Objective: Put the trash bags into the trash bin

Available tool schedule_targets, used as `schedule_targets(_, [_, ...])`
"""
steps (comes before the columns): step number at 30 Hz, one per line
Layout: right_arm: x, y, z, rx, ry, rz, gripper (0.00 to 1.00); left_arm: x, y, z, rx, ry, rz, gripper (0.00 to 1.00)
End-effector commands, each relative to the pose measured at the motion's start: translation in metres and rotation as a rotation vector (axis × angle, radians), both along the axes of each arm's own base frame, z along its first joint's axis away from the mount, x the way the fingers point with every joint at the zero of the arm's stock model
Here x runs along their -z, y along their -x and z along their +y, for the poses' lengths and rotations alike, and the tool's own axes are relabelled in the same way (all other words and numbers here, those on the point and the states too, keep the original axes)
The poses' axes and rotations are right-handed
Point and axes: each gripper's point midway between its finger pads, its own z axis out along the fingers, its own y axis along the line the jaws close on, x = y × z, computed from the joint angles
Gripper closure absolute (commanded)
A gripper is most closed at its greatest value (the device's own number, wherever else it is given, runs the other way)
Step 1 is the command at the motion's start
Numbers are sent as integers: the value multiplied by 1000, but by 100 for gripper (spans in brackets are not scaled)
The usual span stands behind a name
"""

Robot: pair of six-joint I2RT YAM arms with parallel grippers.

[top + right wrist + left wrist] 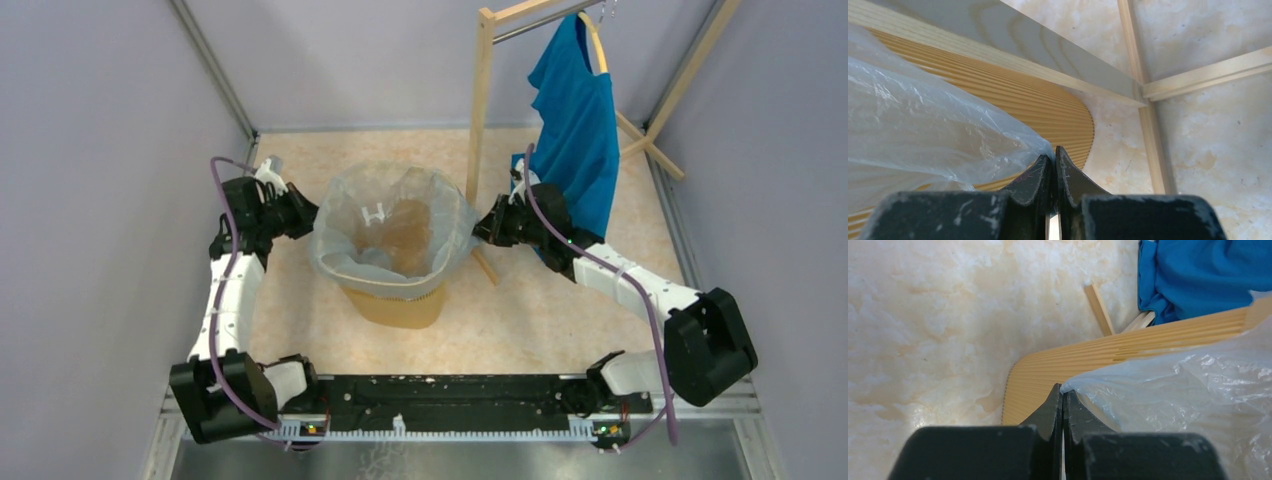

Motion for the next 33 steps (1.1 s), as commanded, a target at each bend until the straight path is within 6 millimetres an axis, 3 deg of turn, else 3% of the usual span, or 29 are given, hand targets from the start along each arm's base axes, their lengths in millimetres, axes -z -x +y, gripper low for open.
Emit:
schedule_targets(1, [-32,-2,13,-26,-71,-77,94,10,-18,7,-25,-8,21,100])
schedule_targets(6, [-36,6,15,-44,-87,-78,86,50,0,9,-43,-35,92,100])
schedule_targets(10, [-27,14,19,-63,-85,-62,84,65,13,4,-29,-21,126,100])
schedule_targets(15, [-1,34,29,-109,-63,-10,83,60,23,-3,-6,9,126,100])
schedule_targets(20, [7,54,39,-135,-72,0,80,48,27,-4,-7,6,96,99])
schedule_targets(28, [29,58,49,-160,-66,40,74,69,40,-13,12,58,140,95])
schedule_targets(33, [34,62,50,-177,-73,43,68,73,49,-20,26,78,150,94])
